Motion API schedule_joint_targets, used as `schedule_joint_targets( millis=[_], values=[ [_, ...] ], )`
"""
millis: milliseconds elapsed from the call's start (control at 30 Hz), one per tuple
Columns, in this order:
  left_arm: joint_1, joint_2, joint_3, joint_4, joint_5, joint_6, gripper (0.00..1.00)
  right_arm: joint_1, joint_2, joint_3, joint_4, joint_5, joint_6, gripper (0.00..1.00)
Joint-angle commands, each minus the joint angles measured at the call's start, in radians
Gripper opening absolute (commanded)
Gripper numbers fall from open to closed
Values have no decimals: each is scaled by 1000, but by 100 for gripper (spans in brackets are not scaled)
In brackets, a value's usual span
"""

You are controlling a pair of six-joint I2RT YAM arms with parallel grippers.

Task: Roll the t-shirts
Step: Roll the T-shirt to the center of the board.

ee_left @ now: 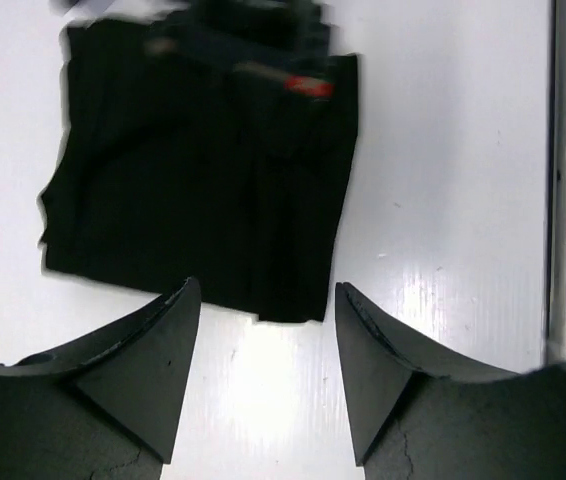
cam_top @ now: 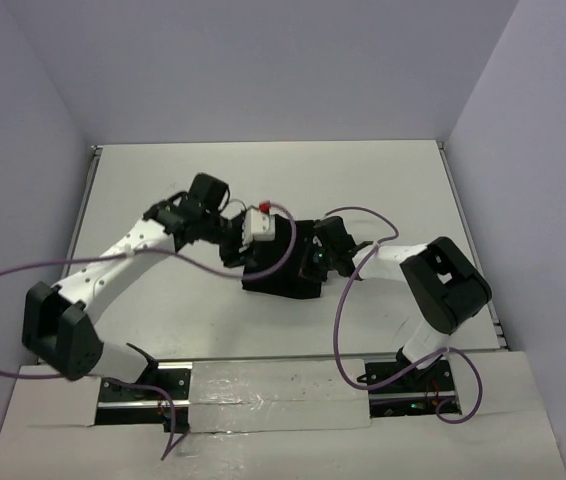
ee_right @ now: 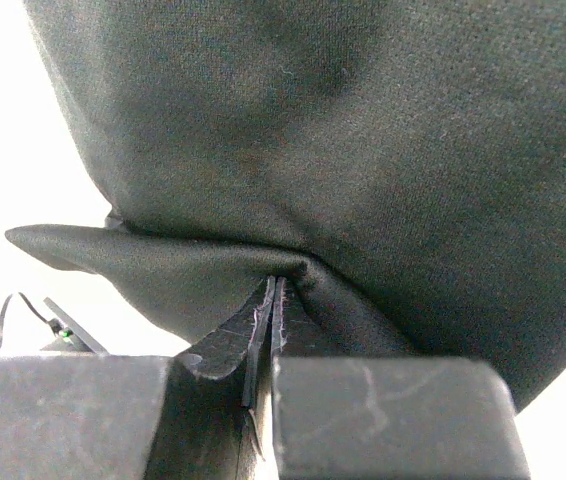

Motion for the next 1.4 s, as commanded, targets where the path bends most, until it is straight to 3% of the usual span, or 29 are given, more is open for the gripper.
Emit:
schedule_joint_targets(
  millis=[0,33,133,267,533,900,1133,1267,1367],
  values=[
    [-144,-115,-247,297,-131,101,65,-6,27,-19,15,16,-2,0],
    [-180,-137,-363,357,-194,130,65,-6,24,-23,20,15,-2,0],
    [-211,-131,-465,520,-276,204,68,-6,18,-33,35,8,2,0],
    [-234,-41,-502,645,-426,217,68,-6,23,-31,46,-2,5,0],
    [-247,24,-565,732,-505,251,66,-8,18,-31,44,-15,-13,0],
    [-244,102,-585,700,-501,294,66,-22,-8,-21,14,-30,-36,0],
    [-242,139,-529,518,-371,354,69,-28,-17,-7,-14,-27,-44,0],
    [-241,179,-483,395,-350,357,69,-26,-23,1,-25,-22,-50,0],
    [-242,179,-496,396,-362,372,70,-26,-32,10,-39,-16,-61,0]
  ],
)
